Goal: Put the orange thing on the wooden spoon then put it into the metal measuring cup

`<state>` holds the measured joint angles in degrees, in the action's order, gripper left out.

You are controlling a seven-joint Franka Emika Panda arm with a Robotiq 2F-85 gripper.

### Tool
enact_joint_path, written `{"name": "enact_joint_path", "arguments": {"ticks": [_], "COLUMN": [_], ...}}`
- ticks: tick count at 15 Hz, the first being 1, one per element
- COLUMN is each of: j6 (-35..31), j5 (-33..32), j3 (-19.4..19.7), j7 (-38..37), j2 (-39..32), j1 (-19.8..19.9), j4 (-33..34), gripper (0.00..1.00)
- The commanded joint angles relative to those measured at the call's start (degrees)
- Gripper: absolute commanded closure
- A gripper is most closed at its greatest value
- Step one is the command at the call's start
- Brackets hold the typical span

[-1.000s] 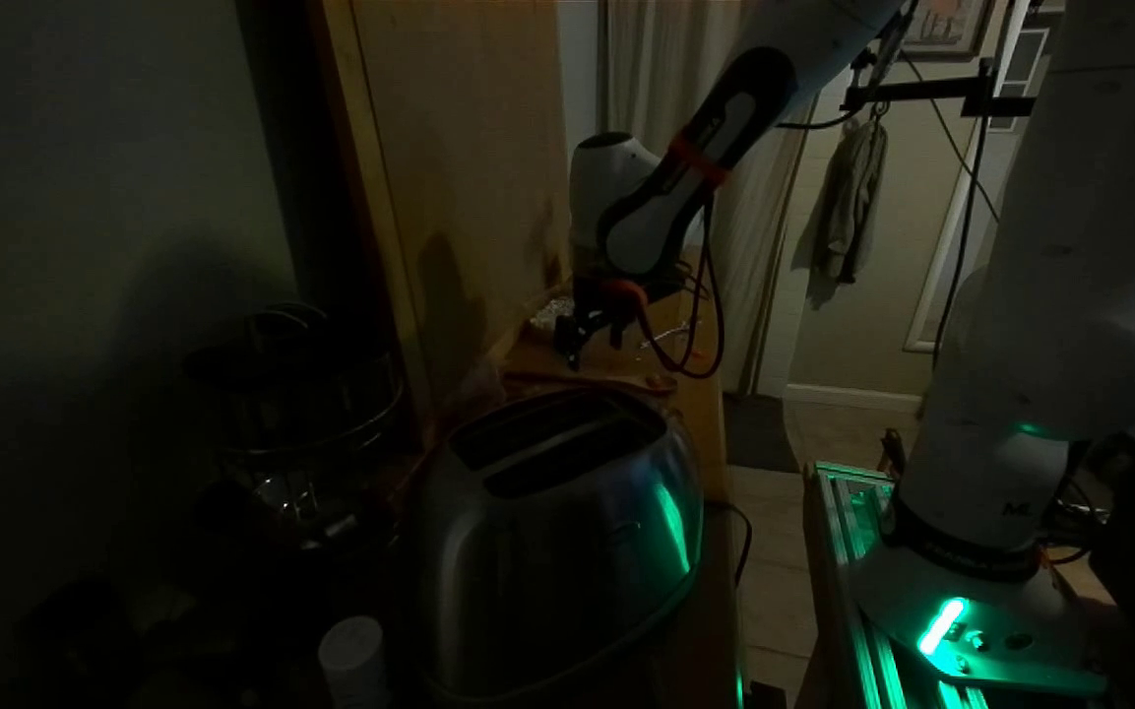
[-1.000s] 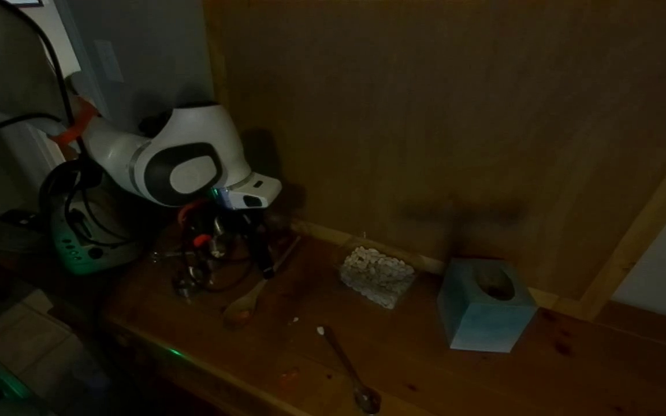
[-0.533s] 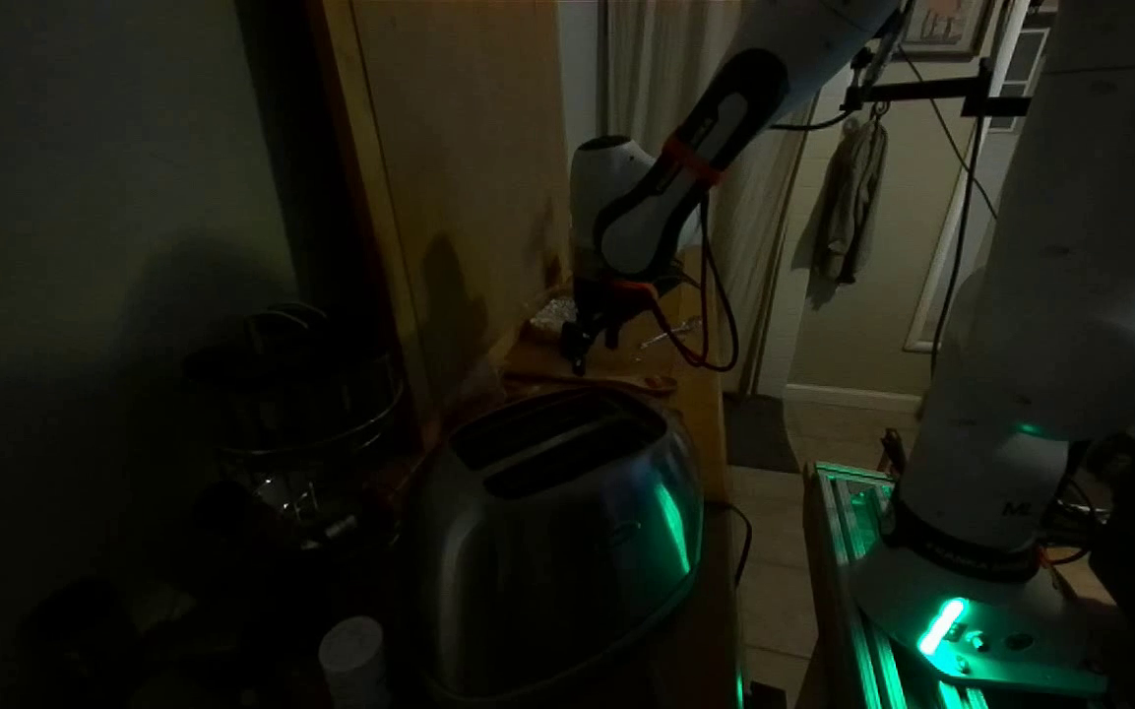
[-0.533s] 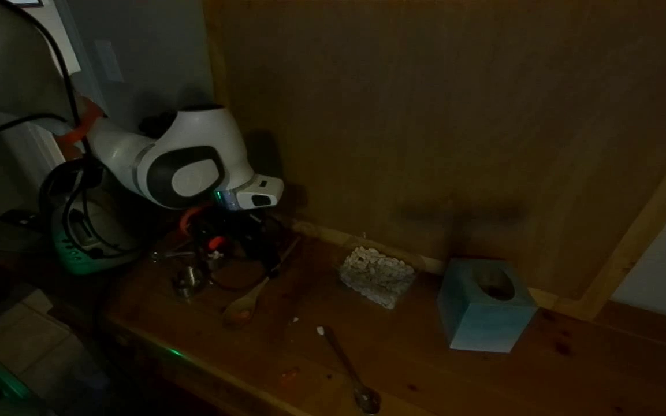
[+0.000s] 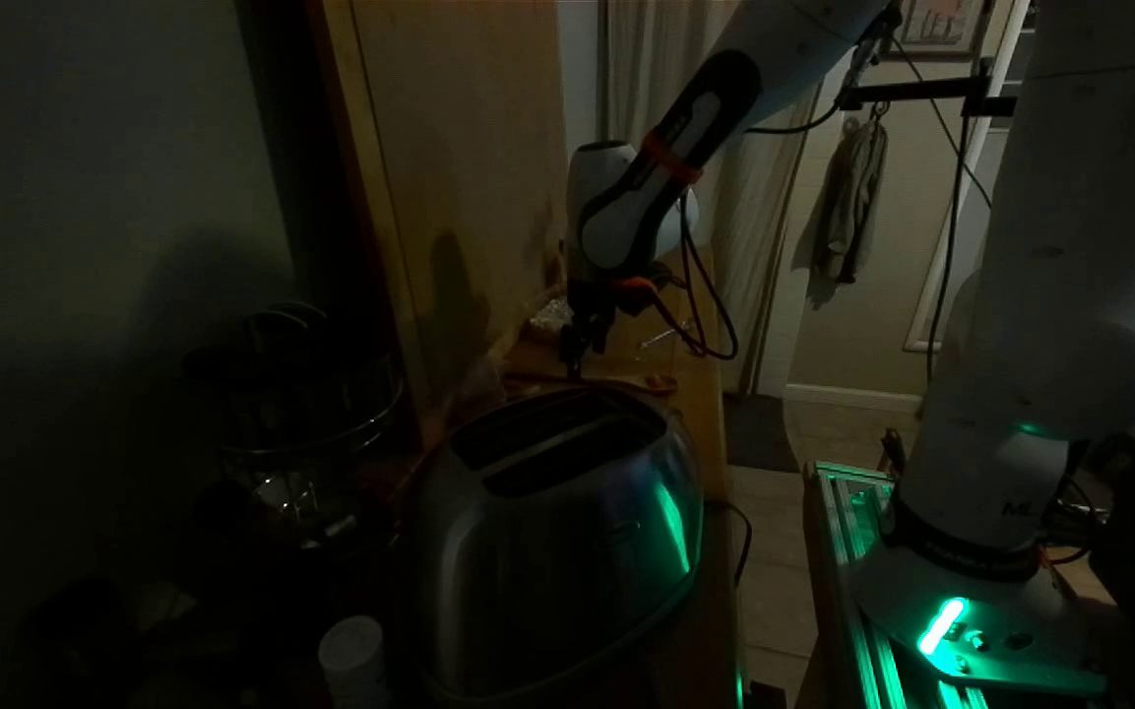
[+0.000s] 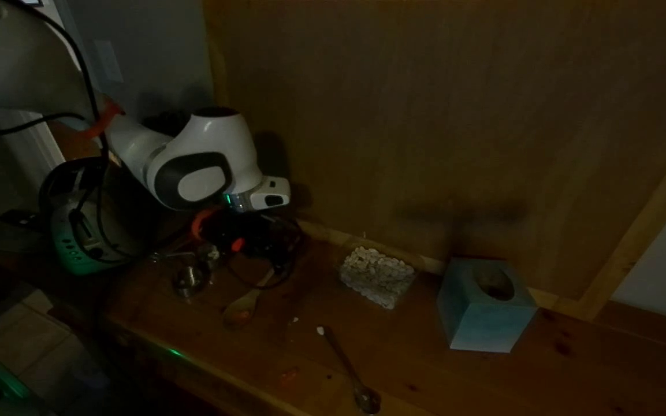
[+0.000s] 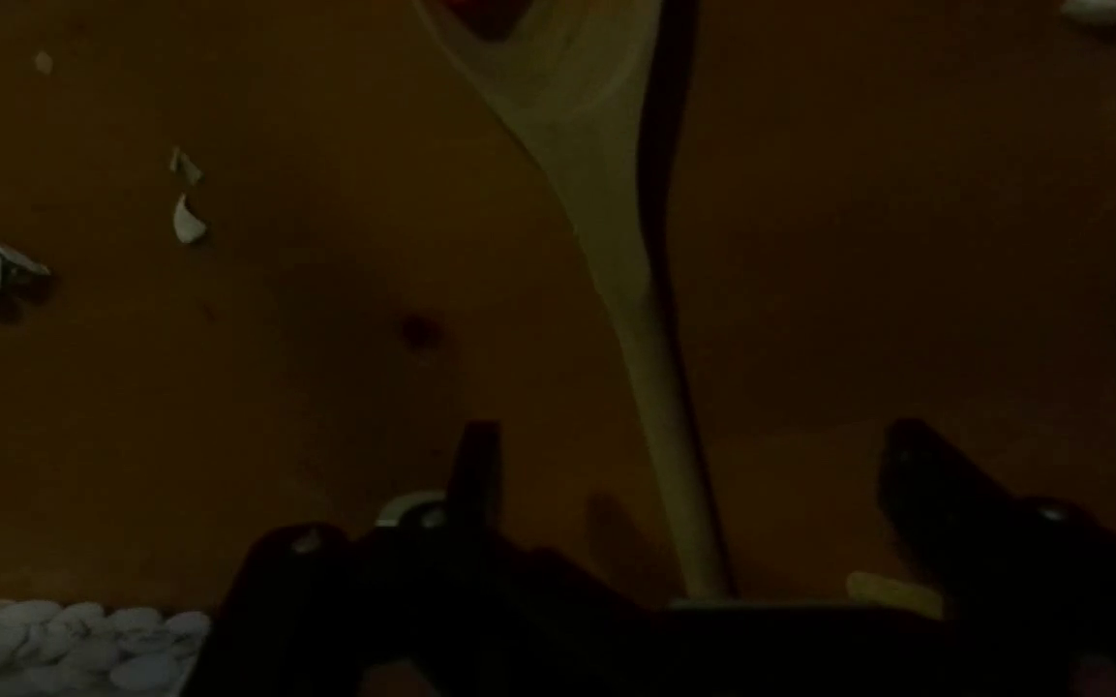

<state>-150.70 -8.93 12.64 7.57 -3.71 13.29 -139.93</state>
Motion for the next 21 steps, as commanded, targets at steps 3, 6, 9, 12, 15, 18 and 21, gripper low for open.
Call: {"name": "enact_joint_path", "arguments": {"ticks": [3,6,9,12,15,18,21], "j6": [-0.05,-0.17,0.01,0.25,0.49,0.29,0.23], "j5": [3.83,3.70,3.79,3.39,3.28,3.16,3.01], "j3": [-0.74,-0.97,-1.27,-1.42,-1.53,-1.62,-1.62], "j7": [6.23,7.01,7.65,7.56,7.50,7.45,7.40], "j2": [-4.23,-5.84,-7.09,-7.86,-8.58,-9.15,-9.54], "j1": [0.18,0.33,0.49,0.44,0.46,0.50,0.54], "j4": [4.30,5.35,6.55,7.42,8.30,8.85,9.20], "gripper": [0.01,0.00,0.28,0.46,0.69,0.74,0.89]}}
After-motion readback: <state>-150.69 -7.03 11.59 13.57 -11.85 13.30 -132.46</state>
